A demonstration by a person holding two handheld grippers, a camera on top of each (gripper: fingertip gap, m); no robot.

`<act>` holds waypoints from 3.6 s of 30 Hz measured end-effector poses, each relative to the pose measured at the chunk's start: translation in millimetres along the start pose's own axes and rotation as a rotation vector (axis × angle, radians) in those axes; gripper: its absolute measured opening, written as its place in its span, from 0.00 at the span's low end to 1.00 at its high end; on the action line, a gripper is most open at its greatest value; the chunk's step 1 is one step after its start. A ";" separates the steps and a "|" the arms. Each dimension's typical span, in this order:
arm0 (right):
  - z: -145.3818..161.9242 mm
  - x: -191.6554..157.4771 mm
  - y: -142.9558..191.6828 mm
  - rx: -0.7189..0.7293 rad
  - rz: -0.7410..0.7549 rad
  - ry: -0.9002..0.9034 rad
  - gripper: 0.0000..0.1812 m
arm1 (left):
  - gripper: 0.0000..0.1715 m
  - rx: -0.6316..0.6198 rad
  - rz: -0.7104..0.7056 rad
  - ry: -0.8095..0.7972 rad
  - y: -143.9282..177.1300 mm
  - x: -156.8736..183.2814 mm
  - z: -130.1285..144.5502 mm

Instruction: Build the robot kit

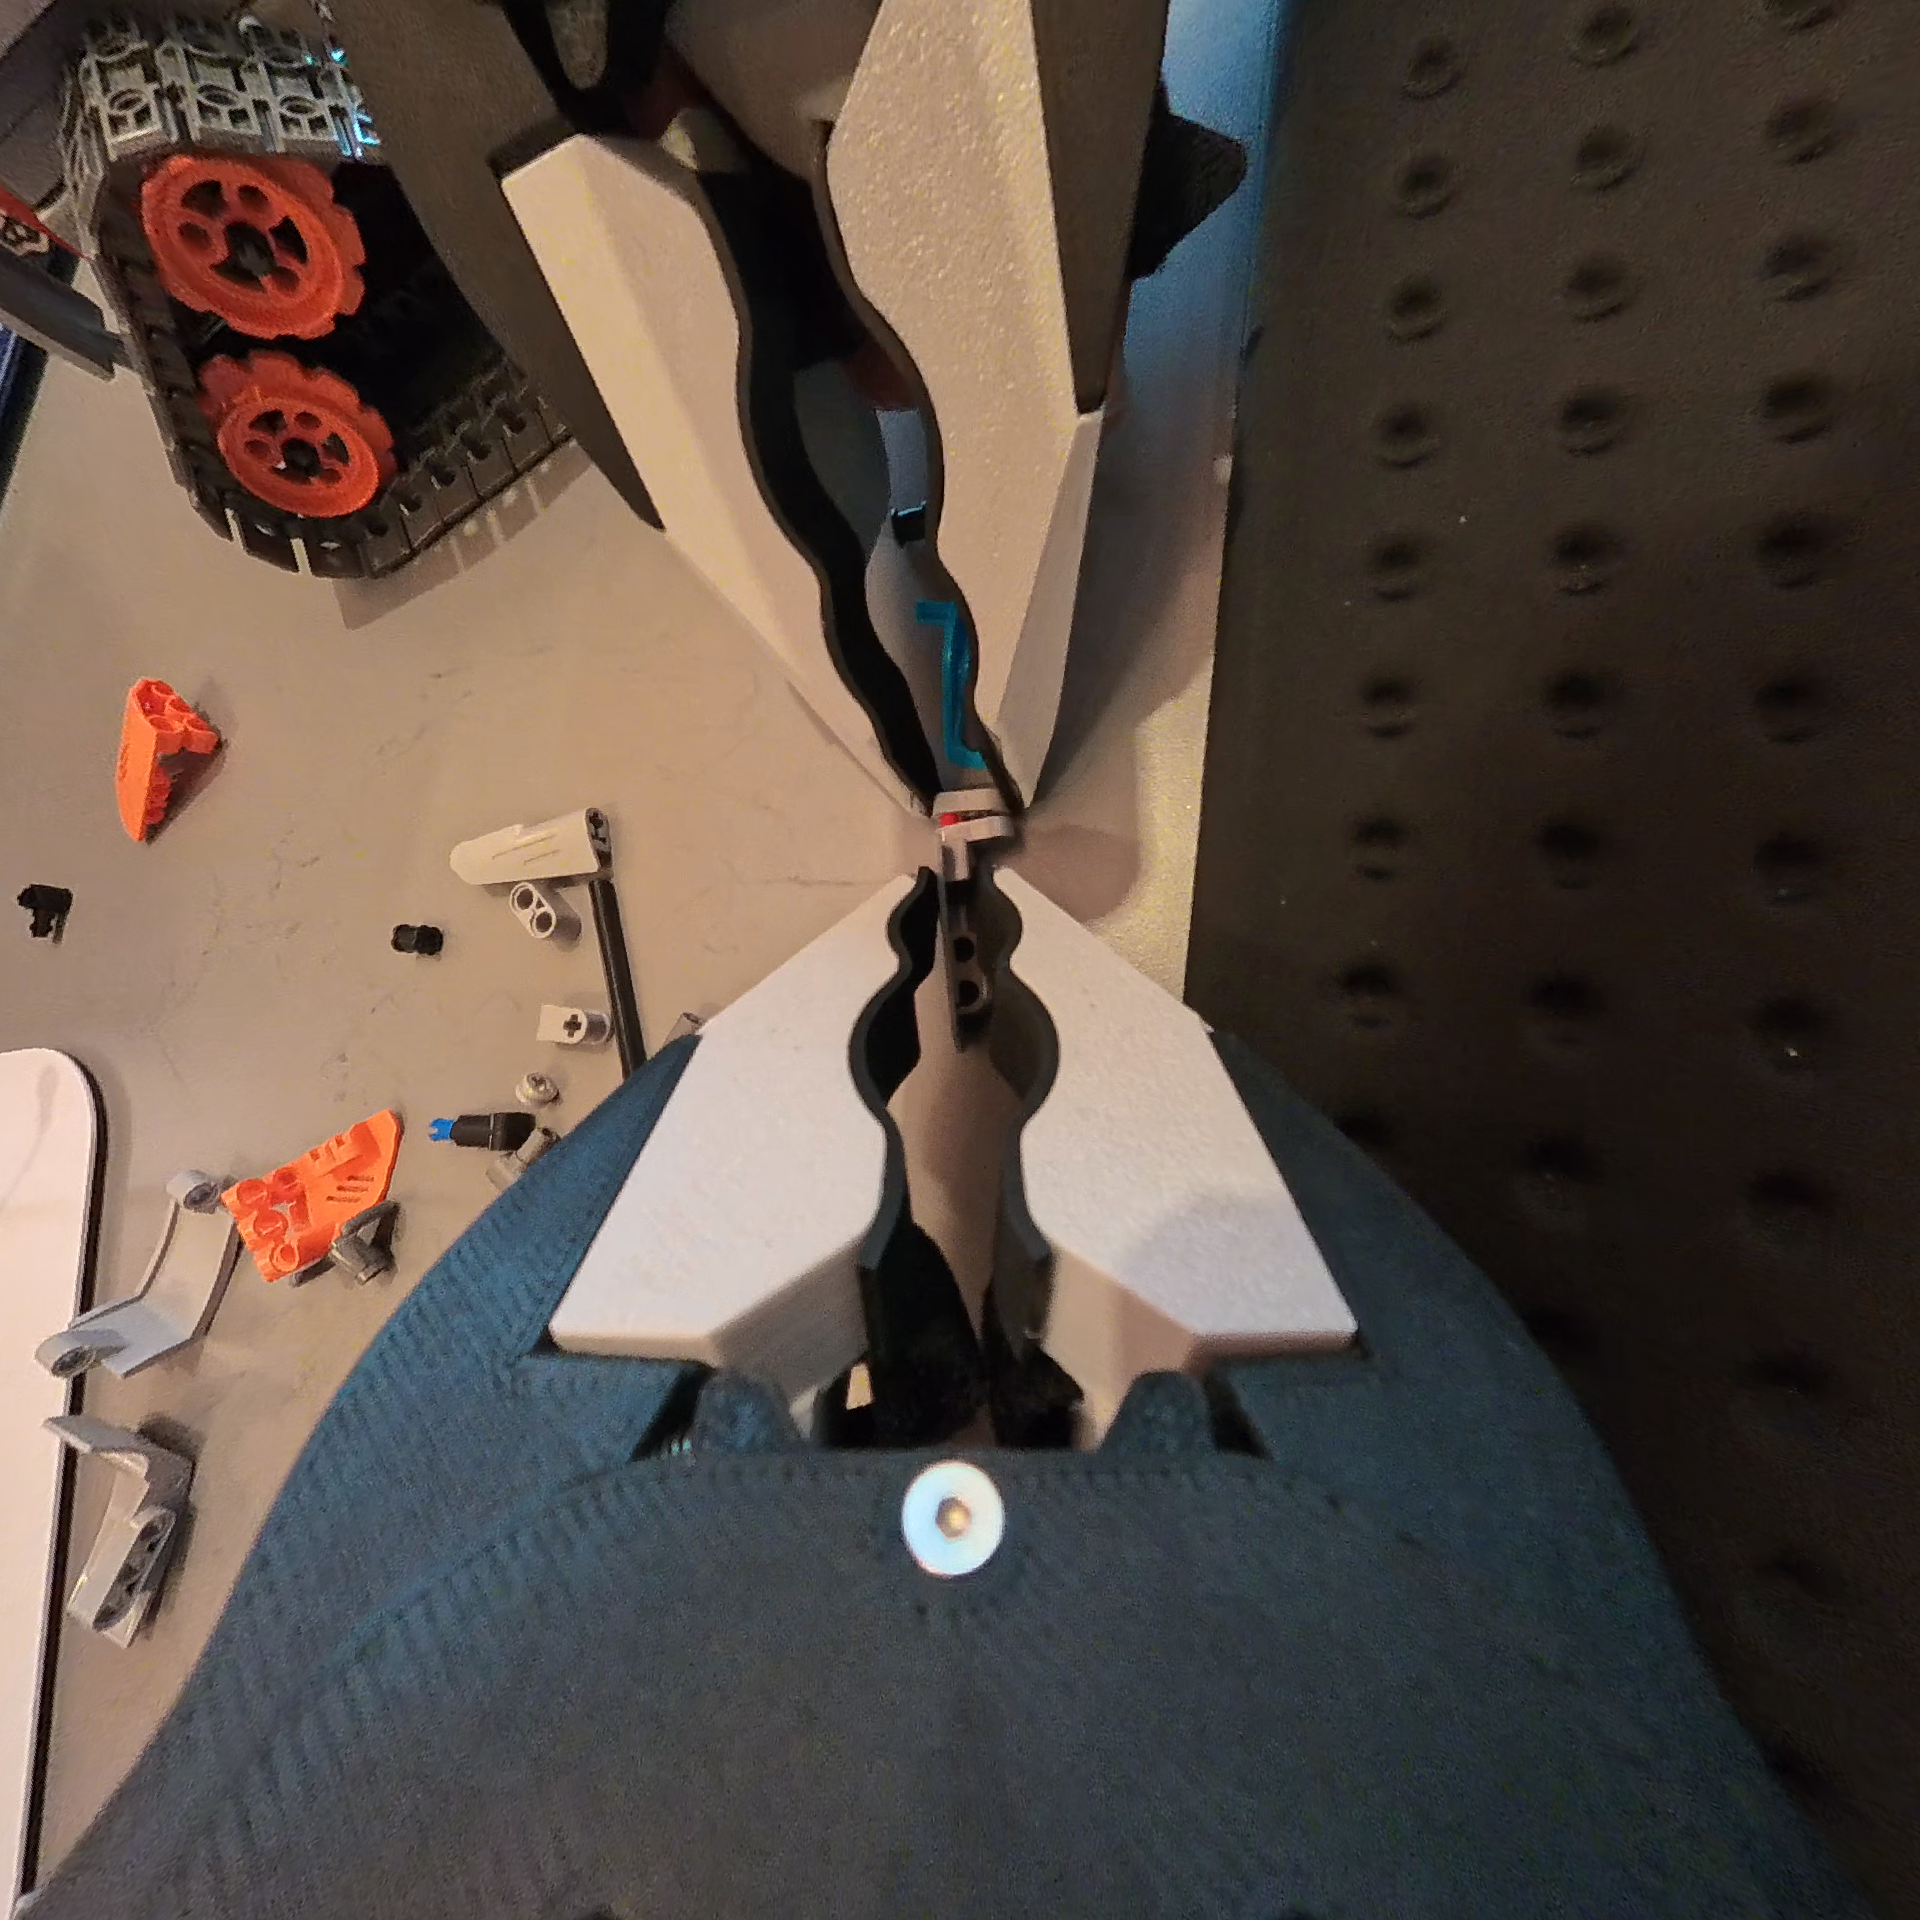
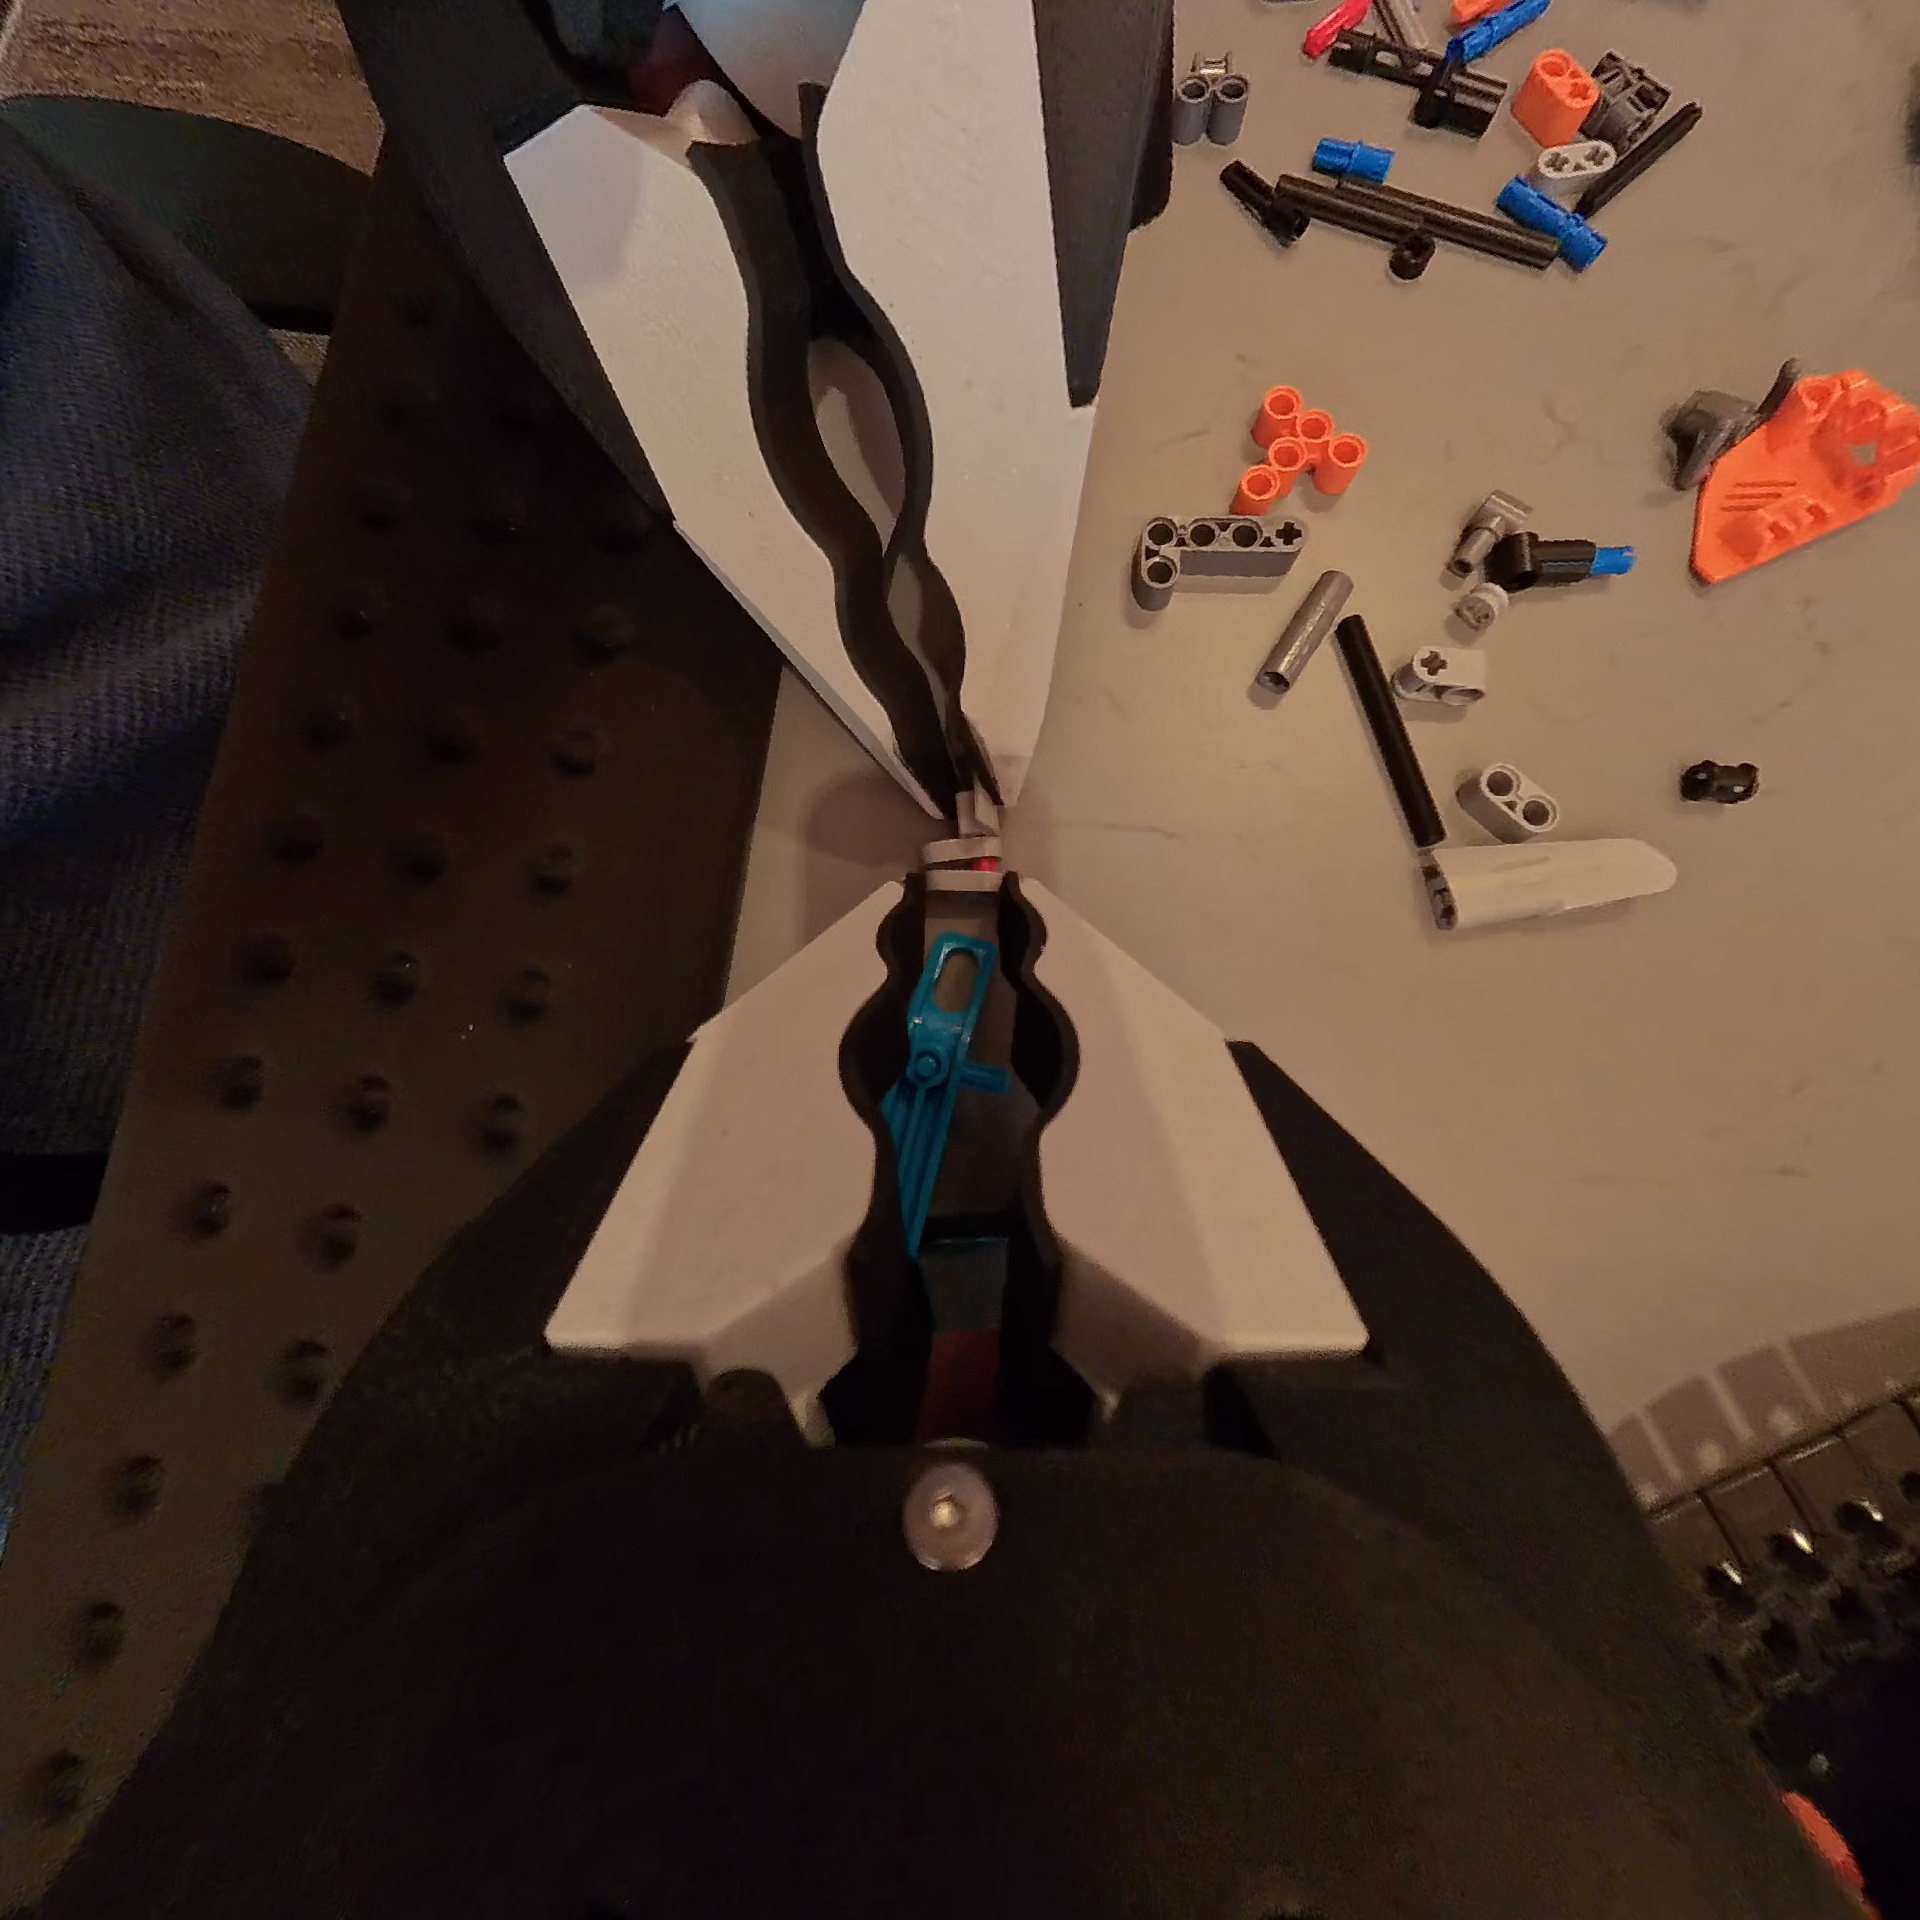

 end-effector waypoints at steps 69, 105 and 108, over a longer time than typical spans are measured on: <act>-9.0 27.7 4.0 -0.088 0.026 0.077 0.07 | 0.09 -0.012 -0.108 0.107 2.2 -22.8 9.4; -73.8 13.1 30.8 0.168 0.237 0.057 0.12 | 0.11 -0.130 -0.455 0.242 135.7 -45.0 69.4; -73.2 13.3 24.7 0.154 0.266 0.087 0.12 | 0.12 -0.152 -0.457 0.253 139.1 -45.0 76.0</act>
Point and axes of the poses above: each gripper's, where its closed fingertips meet, y back along the fingers, z out of its underside, x = y × z across the jaws, the point moved 10 cm from there along y, back along the fingers, and after that the axes turned 6 degrees about x, right-handed, at the moved point
